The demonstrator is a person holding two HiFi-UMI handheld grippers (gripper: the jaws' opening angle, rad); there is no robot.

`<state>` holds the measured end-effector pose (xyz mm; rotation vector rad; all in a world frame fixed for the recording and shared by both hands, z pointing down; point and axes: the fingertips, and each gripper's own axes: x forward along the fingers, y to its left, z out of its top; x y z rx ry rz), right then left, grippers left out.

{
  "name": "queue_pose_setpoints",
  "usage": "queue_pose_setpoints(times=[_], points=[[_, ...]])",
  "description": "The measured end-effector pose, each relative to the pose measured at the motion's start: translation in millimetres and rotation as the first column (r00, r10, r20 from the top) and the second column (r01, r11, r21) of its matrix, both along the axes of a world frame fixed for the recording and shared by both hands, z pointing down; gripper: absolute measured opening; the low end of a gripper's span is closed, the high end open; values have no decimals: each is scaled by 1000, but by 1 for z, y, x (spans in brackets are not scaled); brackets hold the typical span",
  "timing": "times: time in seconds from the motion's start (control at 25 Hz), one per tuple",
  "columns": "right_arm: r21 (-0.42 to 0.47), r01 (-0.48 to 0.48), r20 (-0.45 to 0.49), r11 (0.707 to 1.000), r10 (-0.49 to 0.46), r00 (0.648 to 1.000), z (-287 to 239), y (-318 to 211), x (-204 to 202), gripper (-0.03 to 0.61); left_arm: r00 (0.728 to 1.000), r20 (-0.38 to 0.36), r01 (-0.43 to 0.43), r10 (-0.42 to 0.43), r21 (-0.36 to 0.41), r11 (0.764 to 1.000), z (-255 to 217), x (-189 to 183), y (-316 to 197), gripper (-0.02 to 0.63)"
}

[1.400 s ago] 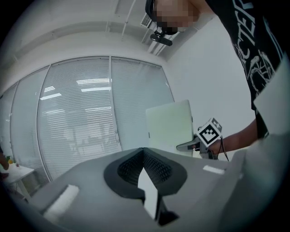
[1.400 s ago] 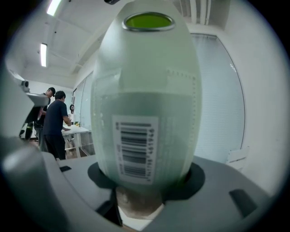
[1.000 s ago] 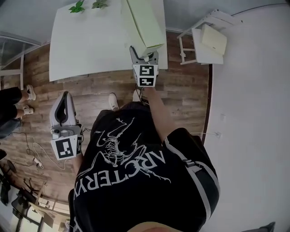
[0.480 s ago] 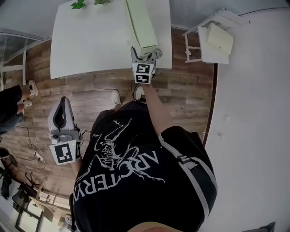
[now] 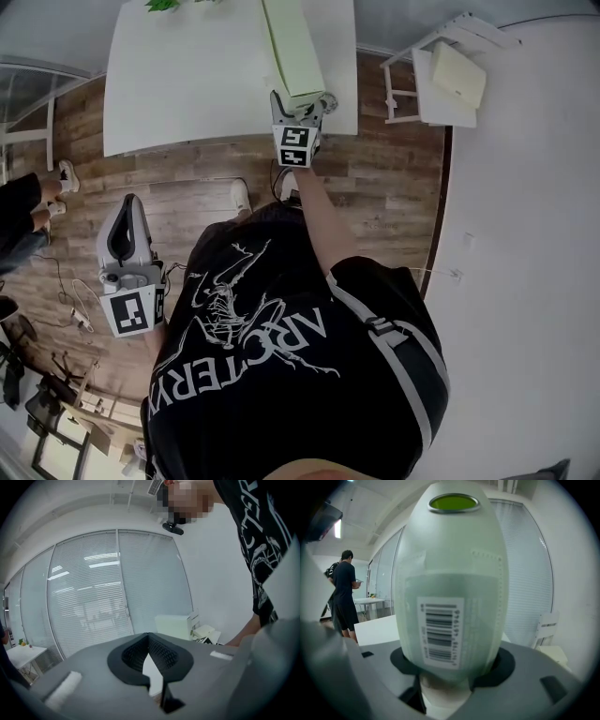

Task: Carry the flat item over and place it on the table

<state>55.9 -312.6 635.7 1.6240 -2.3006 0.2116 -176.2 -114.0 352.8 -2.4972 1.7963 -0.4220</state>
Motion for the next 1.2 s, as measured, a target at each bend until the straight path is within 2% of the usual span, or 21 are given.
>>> queue_pose_setpoints(times=[0.2,0.52,0.72,0.92,0.96,1.04,1.2], points=[[-11,20,11,1000,-20,1000,0,0,0,311,1000,-1,-20,20,4,1000,-2,6,-2,11],[-29,60,74,998,-57,996,-16,27,1,333,998,-18,-54,54,20,998,-1,10,-7,11],[11,114,85,993,-115,990,-74,61,11,331,995,-49,-90,92,43,995,-1,15,-16,11],[132,123,51,984,-131,990,-168,82,26,326,991,-60,-118,121,49,992,3,19,-25,11],[164,124,45,979,-133,990,-189,85,29,298,989,-59,-131,134,55,990,2,22,-28,11],[225,124,37,966,-136,990,-229,90,31,191,985,-58,-156,160,72,985,-1,28,-32,11],[300,122,28,946,-136,990,-286,92,26,87,978,-59,-193,200,106,975,-8,35,-39,11]])
